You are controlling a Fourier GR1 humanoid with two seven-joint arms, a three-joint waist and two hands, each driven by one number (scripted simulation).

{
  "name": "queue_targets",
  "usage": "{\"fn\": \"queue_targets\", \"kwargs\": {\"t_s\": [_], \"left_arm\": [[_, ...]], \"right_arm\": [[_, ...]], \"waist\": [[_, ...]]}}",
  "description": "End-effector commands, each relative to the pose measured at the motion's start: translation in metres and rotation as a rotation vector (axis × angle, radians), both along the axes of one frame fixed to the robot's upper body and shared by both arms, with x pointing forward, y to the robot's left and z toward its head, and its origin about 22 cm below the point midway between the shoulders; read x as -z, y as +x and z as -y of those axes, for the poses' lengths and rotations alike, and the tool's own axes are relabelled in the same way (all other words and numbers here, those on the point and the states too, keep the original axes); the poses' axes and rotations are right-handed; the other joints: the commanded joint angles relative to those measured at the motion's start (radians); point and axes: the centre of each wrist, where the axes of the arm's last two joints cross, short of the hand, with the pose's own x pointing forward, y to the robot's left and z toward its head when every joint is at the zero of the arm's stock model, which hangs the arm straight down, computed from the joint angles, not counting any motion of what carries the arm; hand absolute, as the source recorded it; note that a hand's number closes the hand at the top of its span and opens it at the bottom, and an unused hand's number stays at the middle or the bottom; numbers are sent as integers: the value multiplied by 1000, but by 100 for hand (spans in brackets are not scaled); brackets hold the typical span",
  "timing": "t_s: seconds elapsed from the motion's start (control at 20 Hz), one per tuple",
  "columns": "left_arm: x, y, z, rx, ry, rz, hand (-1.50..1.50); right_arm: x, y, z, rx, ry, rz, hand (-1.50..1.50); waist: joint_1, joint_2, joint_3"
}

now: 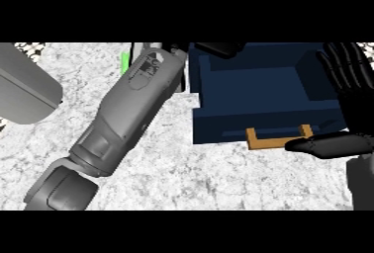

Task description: Pick up the cup, place it into the drawer and close the drawer

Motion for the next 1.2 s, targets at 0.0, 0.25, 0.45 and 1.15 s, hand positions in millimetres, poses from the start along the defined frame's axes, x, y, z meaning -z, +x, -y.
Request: {"fn": "queue_targets", "kwargs": {"t_s": [0.0,0.25,0.45,1.15], "left_arm": [[2,4,8,-58,84,-62,150],[41,2,-3,30,195,-183,150],[43,1,0,39,253,-207,150],[52,-7,-3,126,-91,-108,-150]], "right_arm": [[5,5,-7,-40,22,23,-150],[-4,0,-7,-68,10,36,-150],[-10,16,-18,-99,-8,44,-150],[-5,8,-64,-589,-14,14,150]], "waist": [[-40,13,1],[-72,16,1],[-100,30,1],[-143,38,-1]]}}
